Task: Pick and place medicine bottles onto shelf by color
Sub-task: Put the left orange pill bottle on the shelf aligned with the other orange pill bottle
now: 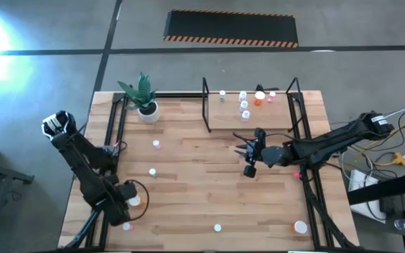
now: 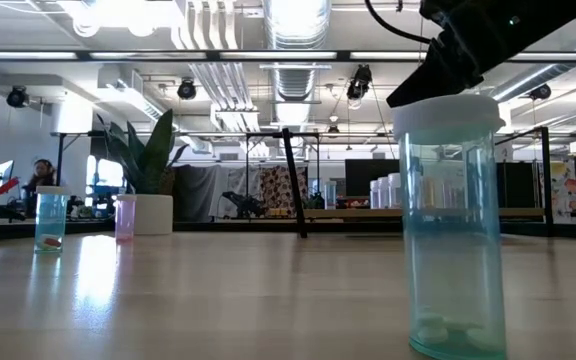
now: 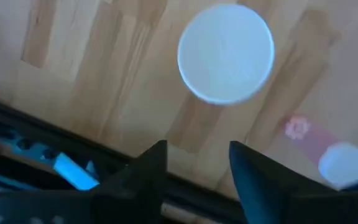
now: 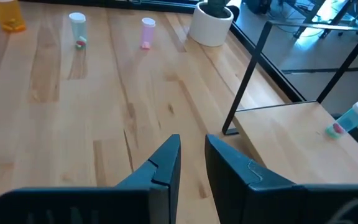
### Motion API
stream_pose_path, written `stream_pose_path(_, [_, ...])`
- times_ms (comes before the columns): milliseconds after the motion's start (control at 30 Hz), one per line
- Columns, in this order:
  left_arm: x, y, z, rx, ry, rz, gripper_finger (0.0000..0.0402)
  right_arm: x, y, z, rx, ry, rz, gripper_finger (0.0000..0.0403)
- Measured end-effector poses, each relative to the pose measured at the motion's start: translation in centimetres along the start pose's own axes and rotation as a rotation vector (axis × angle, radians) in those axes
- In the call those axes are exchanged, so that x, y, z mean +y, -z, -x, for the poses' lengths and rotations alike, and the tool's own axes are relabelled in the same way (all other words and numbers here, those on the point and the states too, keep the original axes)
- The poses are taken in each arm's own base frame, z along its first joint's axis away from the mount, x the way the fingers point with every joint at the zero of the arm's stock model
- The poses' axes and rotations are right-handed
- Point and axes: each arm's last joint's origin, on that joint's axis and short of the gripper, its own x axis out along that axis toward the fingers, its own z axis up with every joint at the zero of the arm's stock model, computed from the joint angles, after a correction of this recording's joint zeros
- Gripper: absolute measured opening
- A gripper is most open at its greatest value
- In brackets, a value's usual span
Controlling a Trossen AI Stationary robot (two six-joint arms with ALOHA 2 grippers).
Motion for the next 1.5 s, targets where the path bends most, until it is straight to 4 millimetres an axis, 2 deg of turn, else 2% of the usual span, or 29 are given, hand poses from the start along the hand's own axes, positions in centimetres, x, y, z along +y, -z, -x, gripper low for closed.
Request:
stream_pose_path(267, [0.4,-0.2,-2.5,-0.014,0.04,-0.017,0.0285,0.0,0.0,0.0,0.0,-0.001,-0.001,0.0065])
stream_pose_path(367, [0.8,-0.2,-2.8,-0.022,0.017,-0.038,0.0313,0.0,0.0,0.0,0.0,-0.002,-0.01,0.0065])
stream_pose_path(433, [0.7,-0.4,-2.7,-0.084,0.016,-0.077,0.0318,0.0,0.0,0.0,0.0,-0.002,-0.01,0.0065])
stream_pose_path(600, [0.7,-0.9,-2.7,-0.192,-0.009,-0.153,0.0304,0.0,0.0,0.0,0.0,-0.002,-0.01,0.0066])
stream_pose_path(967, [0.2,-1.5,-2.6,-0.313,0.019,-0.188,0.0226,0.0,0.0,0.0,0.0,-0.002,-0.009,0.0066])
stream_pose_path(1200, [-0.3,-2.5,-2.4,-0.372,0.063,-0.2,0.0192,-0.1,0.3,0.1,0.026,0.0,-0.009,0.0066])
stream_pose_path(1367, [-0.6,-4.6,-1.4,-0.436,0.093,-0.154,0.0189,-0.3,0.9,1.0,0.087,-0.005,-0.041,0.0066])
stream_pose_path(1500, [-1.3,-8.4,0.9,-0.563,0.153,-0.237,0.0188,0.0,1.4,2.3,0.134,-0.028,-0.084,0.0066])
